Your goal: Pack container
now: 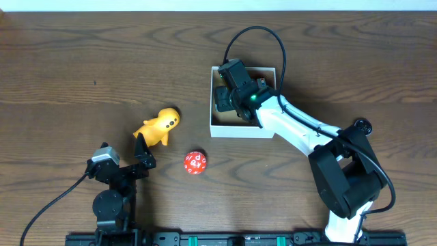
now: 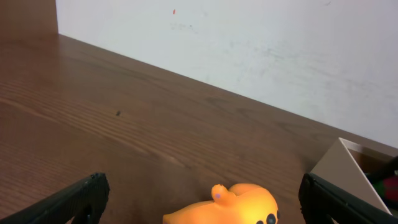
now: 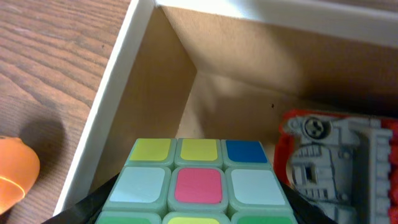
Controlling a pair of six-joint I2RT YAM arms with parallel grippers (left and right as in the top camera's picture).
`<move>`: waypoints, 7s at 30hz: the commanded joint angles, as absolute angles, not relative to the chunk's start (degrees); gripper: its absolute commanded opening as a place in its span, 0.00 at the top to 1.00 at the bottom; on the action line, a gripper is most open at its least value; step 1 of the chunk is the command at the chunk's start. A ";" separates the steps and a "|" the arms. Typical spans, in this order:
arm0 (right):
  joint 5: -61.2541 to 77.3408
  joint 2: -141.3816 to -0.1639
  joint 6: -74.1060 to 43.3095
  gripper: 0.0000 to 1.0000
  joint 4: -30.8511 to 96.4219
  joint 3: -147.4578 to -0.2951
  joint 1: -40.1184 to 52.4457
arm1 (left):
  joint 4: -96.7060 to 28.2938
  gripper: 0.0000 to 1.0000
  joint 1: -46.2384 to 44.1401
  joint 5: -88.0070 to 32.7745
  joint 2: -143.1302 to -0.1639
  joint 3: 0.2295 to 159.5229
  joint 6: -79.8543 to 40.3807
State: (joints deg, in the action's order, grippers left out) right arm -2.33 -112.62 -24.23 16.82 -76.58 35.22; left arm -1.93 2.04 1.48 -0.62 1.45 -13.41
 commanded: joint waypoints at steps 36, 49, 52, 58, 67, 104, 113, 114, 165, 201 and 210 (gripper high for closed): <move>-3.22 -109.32 -21.91 0.41 16.10 -77.58 34.41 | -4.03 0.02 1.98 1.96 -0.23 0.23 -12.49; -1.65 -97.38 -10.00 0.47 35.97 -77.58 34.52 | -4.03 0.02 1.96 1.96 -0.23 0.23 -12.49; -0.56 -97.41 -9.02 0.62 37.89 -77.58 34.52 | -4.03 0.02 1.96 1.96 -0.23 0.23 -12.49; 0.71 -97.54 -7.09 0.66 38.54 -77.58 34.57 | -4.03 0.02 1.98 1.96 -0.23 0.23 -12.49; 2.46 -97.62 -1.28 0.99 40.10 -77.14 34.57 | -4.03 0.02 1.98 1.96 -0.23 0.23 -12.49; 9.23 -110.76 5.98 0.99 32.05 -76.40 33.61 | -4.03 0.02 1.96 1.96 -0.23 0.23 -12.49; 8.99 -110.76 5.63 0.99 29.19 -76.40 30.74 | -4.05 0.02 1.96 1.96 -0.23 0.23 -12.49; 9.02 -110.76 5.61 0.99 28.73 -76.40 30.26 | -4.03 0.02 1.96 1.96 -0.23 0.23 -12.49; -2.35 -90.00 -7.70 0.07 73.10 -87.35 -6.61 | -4.03 0.02 1.96 1.96 -0.23 0.23 -12.49; -8.71 -97.65 -12.62 0.04 41.54 -62.94 -18.09 | -4.03 0.02 1.96 1.96 -0.23 0.23 -12.49; -6.15 -103.77 -10.72 0.02 38.02 -62.94 -18.09 | -4.03 0.02 1.96 1.96 -0.23 0.23 -12.49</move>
State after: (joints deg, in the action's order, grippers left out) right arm -7.64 -102.45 -11.60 38.70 -63.24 -17.56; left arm -1.91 2.04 1.48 -0.62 1.45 -13.41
